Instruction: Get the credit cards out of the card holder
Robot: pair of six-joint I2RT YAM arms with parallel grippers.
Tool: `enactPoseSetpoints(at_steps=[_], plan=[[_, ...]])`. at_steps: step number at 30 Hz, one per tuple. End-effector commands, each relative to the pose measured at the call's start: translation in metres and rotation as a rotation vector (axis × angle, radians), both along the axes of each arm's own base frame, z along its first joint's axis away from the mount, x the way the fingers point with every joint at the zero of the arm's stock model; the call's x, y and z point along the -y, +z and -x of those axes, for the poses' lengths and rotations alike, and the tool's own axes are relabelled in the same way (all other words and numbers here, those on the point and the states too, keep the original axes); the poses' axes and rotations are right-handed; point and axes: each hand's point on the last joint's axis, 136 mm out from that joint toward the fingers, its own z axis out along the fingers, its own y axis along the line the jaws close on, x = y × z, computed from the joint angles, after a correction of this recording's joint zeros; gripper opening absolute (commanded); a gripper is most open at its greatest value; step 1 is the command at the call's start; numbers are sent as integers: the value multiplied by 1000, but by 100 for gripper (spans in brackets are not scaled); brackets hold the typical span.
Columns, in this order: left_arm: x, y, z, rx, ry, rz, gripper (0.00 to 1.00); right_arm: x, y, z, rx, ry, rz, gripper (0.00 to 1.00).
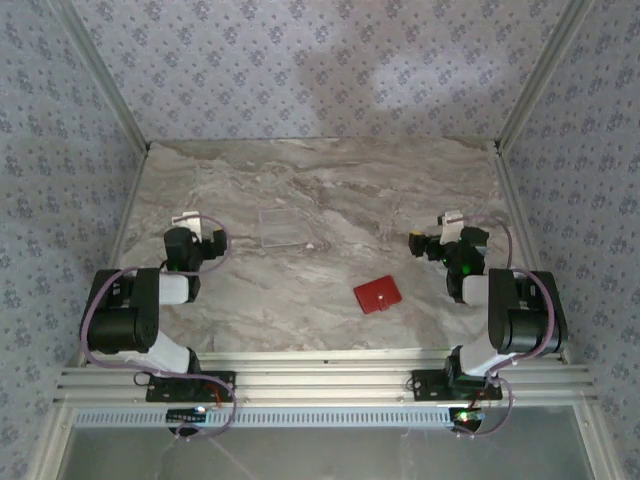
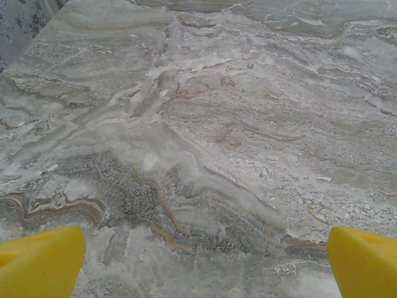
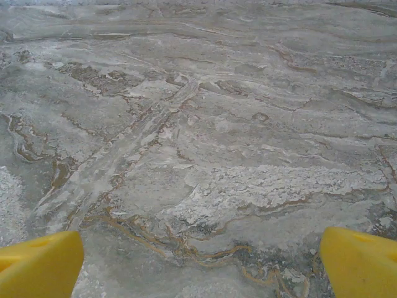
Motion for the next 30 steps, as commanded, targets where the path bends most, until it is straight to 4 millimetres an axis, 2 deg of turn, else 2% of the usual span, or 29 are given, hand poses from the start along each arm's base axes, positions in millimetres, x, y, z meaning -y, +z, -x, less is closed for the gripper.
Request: enactPoseSetpoints(at_steps=[1, 30], plan=[[1, 14, -9, 47, -14, -1, 100, -1, 4, 0, 24, 19, 10, 100], [1, 15, -9, 48, -14, -1, 100, 3, 7, -1, 30, -14, 19, 100]])
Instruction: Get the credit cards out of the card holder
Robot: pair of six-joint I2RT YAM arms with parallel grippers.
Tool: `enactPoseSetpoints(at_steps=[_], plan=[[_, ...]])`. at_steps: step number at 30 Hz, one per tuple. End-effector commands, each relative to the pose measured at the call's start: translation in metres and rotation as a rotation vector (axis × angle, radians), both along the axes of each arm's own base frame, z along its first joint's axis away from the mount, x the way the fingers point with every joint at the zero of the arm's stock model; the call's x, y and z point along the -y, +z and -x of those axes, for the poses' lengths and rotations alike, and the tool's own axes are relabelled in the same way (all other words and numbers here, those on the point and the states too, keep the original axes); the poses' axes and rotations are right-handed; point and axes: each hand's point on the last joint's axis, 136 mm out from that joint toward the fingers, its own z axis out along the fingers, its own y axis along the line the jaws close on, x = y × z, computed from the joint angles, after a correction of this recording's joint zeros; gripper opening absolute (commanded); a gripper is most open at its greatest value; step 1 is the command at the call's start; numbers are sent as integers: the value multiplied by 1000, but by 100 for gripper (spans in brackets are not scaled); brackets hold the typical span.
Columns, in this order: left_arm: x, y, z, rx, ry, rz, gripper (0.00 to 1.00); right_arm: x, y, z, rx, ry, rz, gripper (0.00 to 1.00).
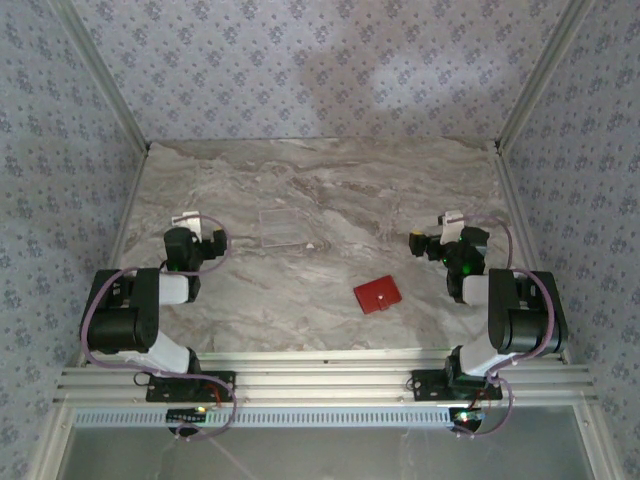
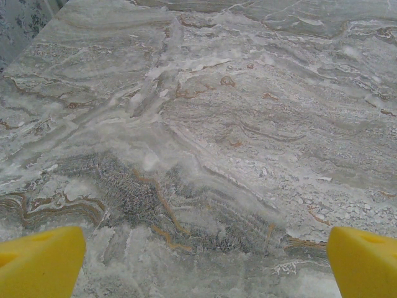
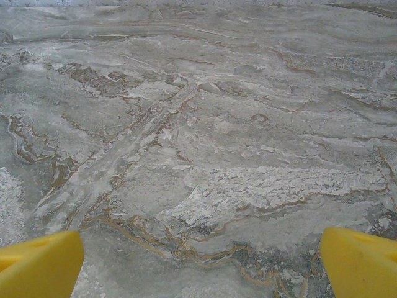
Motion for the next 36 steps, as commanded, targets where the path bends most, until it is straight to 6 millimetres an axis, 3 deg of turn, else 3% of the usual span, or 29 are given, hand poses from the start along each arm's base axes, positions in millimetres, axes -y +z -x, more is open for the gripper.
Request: enactPoseSetpoints(at_steps=[1, 10, 16, 21, 28, 34, 36], plan=[[0, 15, -9, 49, -11, -3, 100, 4, 8, -2, 22, -38, 40, 100], [-6, 55, -5, 19, 113, -110, 100, -4, 28, -3, -77, -45, 97, 100], [9, 79, -6, -60, 145, -11, 100, -20, 45, 1, -211, -37, 102, 98], [40, 74, -4, -277, 124, 216, 99, -46, 53, 13, -384, 11, 64, 92], [102, 58, -4, -471, 2, 361, 89, -84, 53, 28, -550, 86, 2, 83], [126, 49, -5, -567, 4, 370, 83, -111, 54, 36, -589, 145, 0, 83], [132, 47, -7, -596, -5, 382, 75, -115, 55, 37, -589, 152, 10, 83]])
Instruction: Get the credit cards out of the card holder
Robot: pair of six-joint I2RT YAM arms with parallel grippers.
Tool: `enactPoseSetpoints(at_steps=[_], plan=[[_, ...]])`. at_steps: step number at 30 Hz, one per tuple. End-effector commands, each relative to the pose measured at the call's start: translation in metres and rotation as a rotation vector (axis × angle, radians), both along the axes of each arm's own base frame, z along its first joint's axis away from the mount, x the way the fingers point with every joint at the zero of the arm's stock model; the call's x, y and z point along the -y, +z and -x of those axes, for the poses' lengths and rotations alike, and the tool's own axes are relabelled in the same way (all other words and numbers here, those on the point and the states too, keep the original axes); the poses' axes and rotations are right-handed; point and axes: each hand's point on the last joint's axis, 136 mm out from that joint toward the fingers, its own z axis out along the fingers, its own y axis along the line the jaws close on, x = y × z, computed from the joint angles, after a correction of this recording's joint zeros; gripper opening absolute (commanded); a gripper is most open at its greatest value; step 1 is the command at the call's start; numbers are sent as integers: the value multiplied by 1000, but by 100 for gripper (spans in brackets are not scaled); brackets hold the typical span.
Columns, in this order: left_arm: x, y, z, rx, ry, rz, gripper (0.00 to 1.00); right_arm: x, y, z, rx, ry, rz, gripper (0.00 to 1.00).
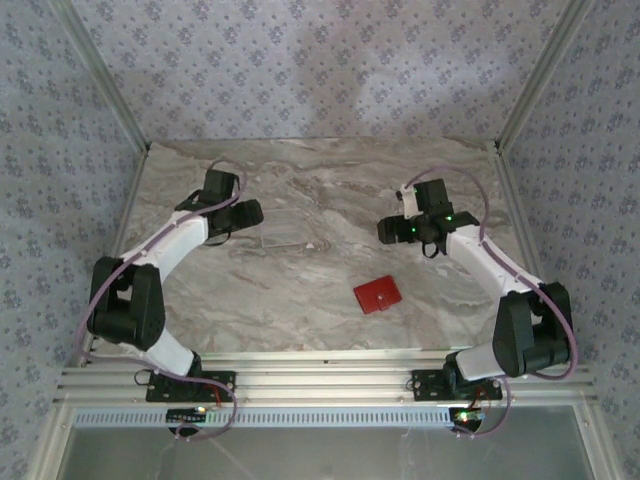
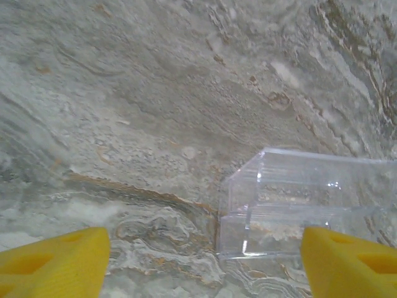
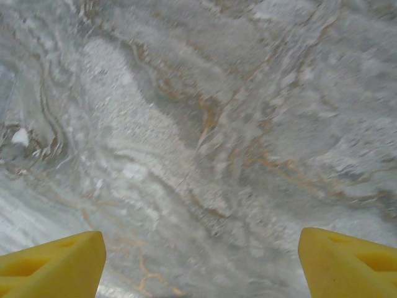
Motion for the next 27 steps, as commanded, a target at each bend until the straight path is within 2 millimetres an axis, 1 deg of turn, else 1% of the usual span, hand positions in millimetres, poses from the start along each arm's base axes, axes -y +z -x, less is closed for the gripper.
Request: enactPoseSetpoints(at_steps=[1, 5, 6, 10, 14, 19, 22, 27], plan=[[11, 2, 2, -73, 4, 45, 72, -9, 5, 8, -44, 4, -8, 83], [20, -1, -5, -90, -9, 44, 61, -10, 9, 8, -35, 2, 7, 83], [22, -2, -8, -92, -17, 42, 57, -9, 10, 7, -33, -1, 9, 84], [24, -7, -16, -116, -29, 15, 44, -10, 15, 6, -29, -2, 8, 84], [27, -13, -23, -141, -48, -1, 41, -9, 20, 6, -23, -5, 19, 85], [32, -23, -30, -163, -73, -3, 33, -6, 27, 7, -4, -13, 30, 86], [34, -32, -32, -186, -89, -8, 31, -3, 27, 8, -2, -20, 41, 86], [37, -41, -34, -204, -104, -12, 28, -2, 27, 10, -6, -20, 44, 87]])
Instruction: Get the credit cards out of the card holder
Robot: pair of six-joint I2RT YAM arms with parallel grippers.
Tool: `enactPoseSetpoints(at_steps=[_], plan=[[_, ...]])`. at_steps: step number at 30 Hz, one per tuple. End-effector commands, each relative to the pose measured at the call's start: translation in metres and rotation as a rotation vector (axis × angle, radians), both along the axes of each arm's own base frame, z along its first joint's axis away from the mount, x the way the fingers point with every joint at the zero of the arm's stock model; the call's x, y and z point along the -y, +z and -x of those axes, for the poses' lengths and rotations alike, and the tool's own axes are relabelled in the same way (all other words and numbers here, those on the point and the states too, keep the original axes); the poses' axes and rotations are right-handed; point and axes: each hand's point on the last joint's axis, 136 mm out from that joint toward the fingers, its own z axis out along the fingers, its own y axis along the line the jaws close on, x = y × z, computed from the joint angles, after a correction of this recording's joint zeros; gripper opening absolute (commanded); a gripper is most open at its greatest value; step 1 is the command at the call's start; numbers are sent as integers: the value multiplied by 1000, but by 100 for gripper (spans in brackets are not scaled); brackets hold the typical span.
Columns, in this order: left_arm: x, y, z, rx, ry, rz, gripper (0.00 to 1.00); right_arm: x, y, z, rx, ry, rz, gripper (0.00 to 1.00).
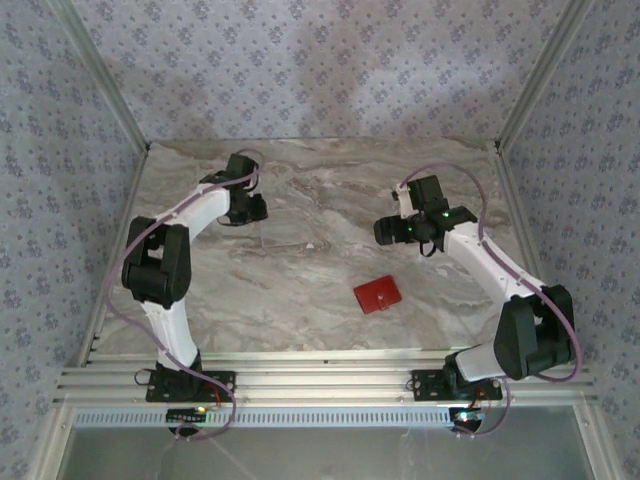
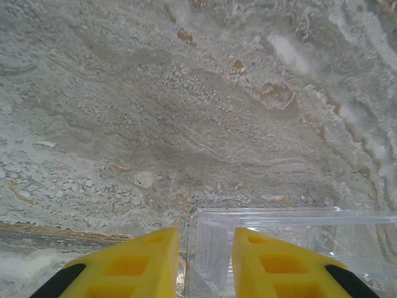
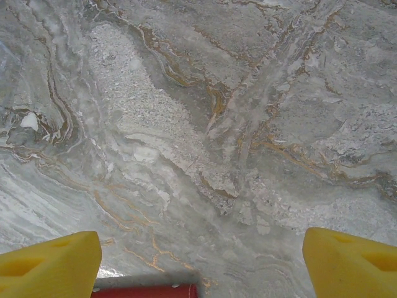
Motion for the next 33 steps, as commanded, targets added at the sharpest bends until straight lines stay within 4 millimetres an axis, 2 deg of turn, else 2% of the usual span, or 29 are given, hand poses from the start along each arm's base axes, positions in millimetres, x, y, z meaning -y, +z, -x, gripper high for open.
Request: enactPoseSetpoints(at_steps=[1, 12, 18, 25, 33], plan=[[6, 0, -1, -19, -34, 7, 27, 1, 14, 2, 18, -14, 2, 87], [21, -1, 0, -15, -78, -29, 14, 4, 17, 4, 23, -18, 8, 88], [37, 5, 3, -4, -65, -29, 12, 6, 23, 6, 37, -23, 11, 88], [71, 9, 5, -4, -68, -7, 11, 7, 24, 9, 36, -24, 12, 88], [110, 6, 5, -2, -156, -85, 11, 10, 23, 19, 17, -23, 14, 88]])
